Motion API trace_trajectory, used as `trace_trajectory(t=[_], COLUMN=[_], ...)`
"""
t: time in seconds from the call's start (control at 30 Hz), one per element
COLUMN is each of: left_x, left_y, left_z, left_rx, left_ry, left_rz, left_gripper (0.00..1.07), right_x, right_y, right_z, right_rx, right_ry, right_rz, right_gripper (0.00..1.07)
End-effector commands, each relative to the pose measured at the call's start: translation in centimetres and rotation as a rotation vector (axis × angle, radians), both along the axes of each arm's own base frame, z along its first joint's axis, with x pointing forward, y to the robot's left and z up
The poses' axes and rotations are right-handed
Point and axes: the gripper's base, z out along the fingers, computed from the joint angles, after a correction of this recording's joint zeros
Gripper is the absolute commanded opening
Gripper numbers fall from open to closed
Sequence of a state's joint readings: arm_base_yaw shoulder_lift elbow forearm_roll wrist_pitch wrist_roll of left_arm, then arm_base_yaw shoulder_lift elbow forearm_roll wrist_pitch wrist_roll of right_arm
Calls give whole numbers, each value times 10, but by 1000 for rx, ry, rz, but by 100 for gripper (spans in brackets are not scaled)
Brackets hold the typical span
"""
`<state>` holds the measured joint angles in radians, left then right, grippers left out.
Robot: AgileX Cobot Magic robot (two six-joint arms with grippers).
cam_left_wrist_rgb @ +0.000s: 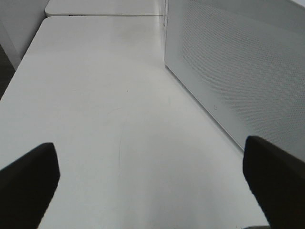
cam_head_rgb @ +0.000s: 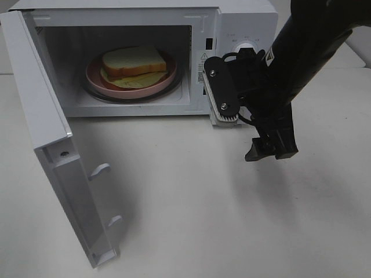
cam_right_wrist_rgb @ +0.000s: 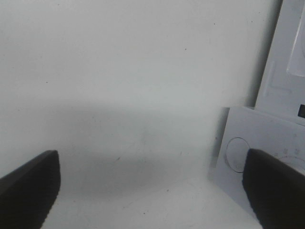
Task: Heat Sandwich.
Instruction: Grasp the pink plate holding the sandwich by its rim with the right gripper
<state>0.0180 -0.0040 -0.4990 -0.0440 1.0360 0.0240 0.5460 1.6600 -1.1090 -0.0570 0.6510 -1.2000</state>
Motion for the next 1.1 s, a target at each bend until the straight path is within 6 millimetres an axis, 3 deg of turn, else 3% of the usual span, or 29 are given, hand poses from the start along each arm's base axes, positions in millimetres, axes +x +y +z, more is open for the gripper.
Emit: trace_trajectory(t=[0.03, 0.27, 0.73, 1.1], left_x=[-3, -3, -3, -3], left_y=[0, 0, 0, 0], left_z=[-1, -1, -1, -1], left_rx=[0, 0, 0, 0], left_ry=[-23, -23, -23, -23], left_rz=[3, 3, 3, 3], left_gripper=[103, 103, 103, 103], right_x=[1, 15, 36, 65], right_y=[0, 8, 53, 84], right_z=[4, 12, 13, 8], right_rx=[-1, 18, 37, 90], right_ry=[-37, -71, -136, -194], right_rz=[12, -12, 69, 77], right_gripper=[101, 100, 96, 94])
